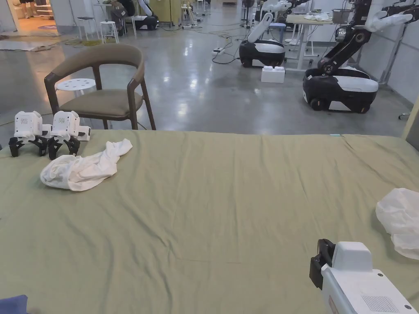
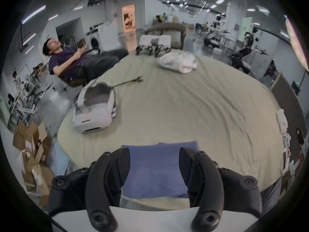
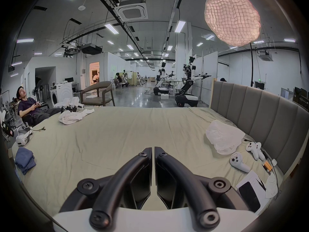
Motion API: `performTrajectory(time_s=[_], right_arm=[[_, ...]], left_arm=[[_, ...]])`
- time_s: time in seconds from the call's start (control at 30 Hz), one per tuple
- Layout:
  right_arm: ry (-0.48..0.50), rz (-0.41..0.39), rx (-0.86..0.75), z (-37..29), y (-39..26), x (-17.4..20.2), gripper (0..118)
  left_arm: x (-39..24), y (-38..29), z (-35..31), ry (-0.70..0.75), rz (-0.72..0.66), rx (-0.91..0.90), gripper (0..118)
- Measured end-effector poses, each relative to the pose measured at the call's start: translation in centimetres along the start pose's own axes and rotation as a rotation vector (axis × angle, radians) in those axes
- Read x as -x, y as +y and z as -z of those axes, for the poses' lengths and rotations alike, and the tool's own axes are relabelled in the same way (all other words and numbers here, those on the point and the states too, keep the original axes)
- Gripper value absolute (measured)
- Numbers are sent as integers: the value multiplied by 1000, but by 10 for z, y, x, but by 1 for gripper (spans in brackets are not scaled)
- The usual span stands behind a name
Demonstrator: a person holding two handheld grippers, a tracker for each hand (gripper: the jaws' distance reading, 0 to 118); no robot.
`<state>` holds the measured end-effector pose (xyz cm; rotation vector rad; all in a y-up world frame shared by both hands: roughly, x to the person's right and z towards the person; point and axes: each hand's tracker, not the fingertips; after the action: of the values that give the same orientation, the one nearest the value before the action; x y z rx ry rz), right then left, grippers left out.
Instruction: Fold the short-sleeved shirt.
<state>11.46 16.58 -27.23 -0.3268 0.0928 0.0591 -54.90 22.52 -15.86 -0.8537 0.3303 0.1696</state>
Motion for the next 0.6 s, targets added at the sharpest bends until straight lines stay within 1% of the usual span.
performTrajectory(time_s=[0.03,0.2,0.3,0.37,0.43,0.5,0.53,0.57,0.6], right_arm=[[2,4,4,0,-2,0,1],[10,14,15,0,-7,1,1],[16,17,21,1,-9,2,1],[18,21,24,2,-9,4,1],[19,22,25,5,-8,7,1],[21,23,23,7,-7,9,1],[24,22,19,8,-5,10,1],[23,20,15,8,-4,11,1],[23,16,8,9,-2,12,1]], left_arm=[[-15,-4,-2,-50,14,-25,64],[-87,-31,4,-209,50,-106,63],[-142,-49,7,-266,65,-173,58],[-180,-58,8,-272,56,-224,56],[-217,-66,13,-256,59,-310,51],[-250,-67,8,-255,103,-386,46],[-263,-68,17,-242,123,-416,44],[-276,-66,16,-234,142,-429,39],[-290,-64,13,-231,174,-455,25]])
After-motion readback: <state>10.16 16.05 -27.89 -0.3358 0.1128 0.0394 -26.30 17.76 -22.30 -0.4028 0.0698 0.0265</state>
